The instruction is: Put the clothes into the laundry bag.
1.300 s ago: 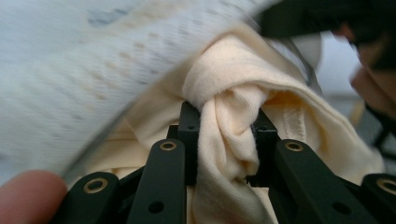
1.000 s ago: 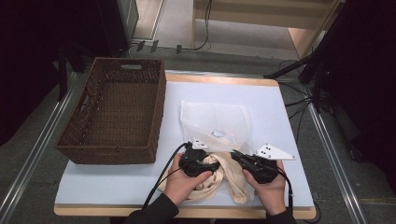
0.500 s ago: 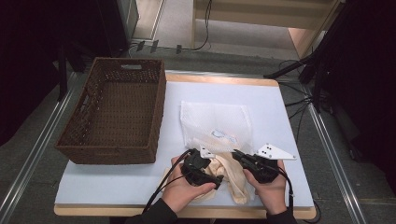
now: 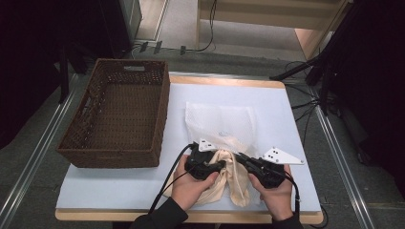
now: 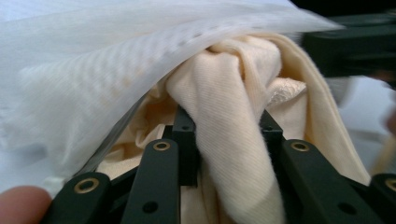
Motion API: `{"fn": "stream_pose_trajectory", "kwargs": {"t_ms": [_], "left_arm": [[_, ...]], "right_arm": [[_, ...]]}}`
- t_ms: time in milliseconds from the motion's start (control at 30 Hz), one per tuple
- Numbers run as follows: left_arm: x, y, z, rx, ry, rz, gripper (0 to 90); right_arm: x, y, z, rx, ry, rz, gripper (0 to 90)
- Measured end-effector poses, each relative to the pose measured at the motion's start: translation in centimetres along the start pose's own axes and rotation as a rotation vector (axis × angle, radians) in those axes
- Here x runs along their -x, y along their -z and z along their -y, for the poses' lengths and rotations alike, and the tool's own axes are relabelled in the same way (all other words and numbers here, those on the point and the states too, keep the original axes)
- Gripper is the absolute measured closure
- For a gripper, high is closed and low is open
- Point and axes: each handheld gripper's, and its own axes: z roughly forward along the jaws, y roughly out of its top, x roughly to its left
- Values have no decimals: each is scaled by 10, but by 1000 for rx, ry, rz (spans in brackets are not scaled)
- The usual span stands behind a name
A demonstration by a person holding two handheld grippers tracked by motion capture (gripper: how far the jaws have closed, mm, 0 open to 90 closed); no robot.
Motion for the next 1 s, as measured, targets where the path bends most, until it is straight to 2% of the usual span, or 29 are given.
{"fn": "stream_pose_trajectory", "kwargs": {"t_ms": [100,167,233,400,433,467,533,567,667,800,867,900,933,1000], "left_arm": [[-6,-28,9,-102,-15,-6,621],[-9,-32,13,-93,-22,9,570],[-10,-26,11,-91,-16,31,535],[-5,0,4,-73,-50,66,365],[-5,0,4,-73,-50,66,339],[0,9,3,-51,-55,88,313],[8,10,4,-46,-65,95,261],[13,9,4,-50,-75,89,226],[26,-5,6,-68,-89,25,137],[30,-29,7,-116,-71,-50,79],[29,-33,7,-121,-81,-112,99],[28,-34,8,-127,-94,-127,150],[27,-34,9,-141,-111,-138,179],[23,-32,11,-149,-150,-133,292]], "right_arm": [[-1,-1,1,-7,0,-9,890],[0,-2,2,-14,5,-8,890],[1,-2,3,-19,4,-4,890],[6,-1,4,-14,-7,6,890],[7,-1,4,-14,-9,6,890],[7,-1,4,-15,-11,7,890],[7,-1,4,-16,-11,9,890],[7,-2,4,-15,-11,11,889],[8,-3,4,-16,-11,14,889],[7,-3,5,-22,-13,16,889],[7,-3,5,-20,-6,16,889],[7,-3,5,-19,-6,16,889],[8,-2,5,-19,-7,15,889],[9,-1,6,-16,-7,14,889]]}}
